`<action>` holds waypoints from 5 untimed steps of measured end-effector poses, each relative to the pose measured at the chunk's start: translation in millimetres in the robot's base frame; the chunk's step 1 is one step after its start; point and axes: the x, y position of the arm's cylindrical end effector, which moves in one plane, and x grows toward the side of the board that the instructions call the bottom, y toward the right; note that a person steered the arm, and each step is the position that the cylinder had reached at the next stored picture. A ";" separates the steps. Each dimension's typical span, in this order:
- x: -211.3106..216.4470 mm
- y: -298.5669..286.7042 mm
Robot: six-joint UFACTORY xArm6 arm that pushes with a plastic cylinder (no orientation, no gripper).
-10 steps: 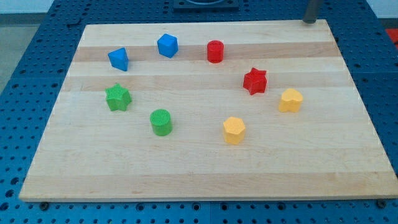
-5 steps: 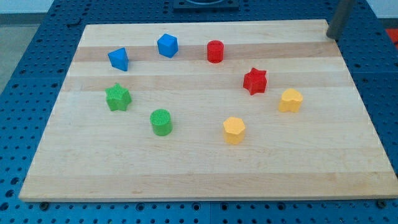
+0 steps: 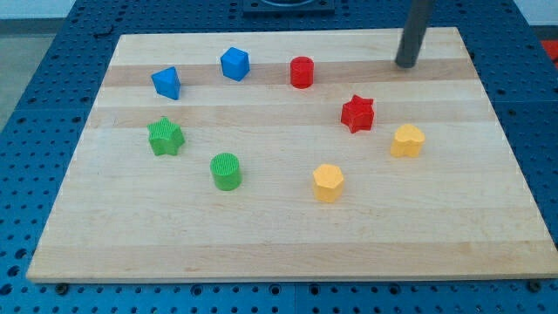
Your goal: Point your arm towards green circle
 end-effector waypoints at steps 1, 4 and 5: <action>30.2 -23.0; 56.9 -151.9; 78.7 -202.3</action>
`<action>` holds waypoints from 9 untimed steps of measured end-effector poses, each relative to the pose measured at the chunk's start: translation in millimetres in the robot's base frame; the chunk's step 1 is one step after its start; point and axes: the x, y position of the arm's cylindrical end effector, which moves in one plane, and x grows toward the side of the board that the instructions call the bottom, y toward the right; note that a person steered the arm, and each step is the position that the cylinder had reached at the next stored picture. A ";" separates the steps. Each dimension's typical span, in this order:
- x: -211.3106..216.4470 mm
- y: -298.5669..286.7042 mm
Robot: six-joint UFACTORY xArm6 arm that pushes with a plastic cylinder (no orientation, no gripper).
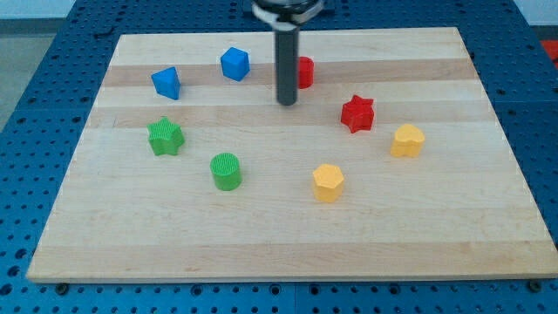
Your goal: Point your arm towards green circle
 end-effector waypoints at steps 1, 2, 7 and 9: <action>30.5 -65.4; 74.5 -101.6; 118.2 -108.9; 127.8 -68.3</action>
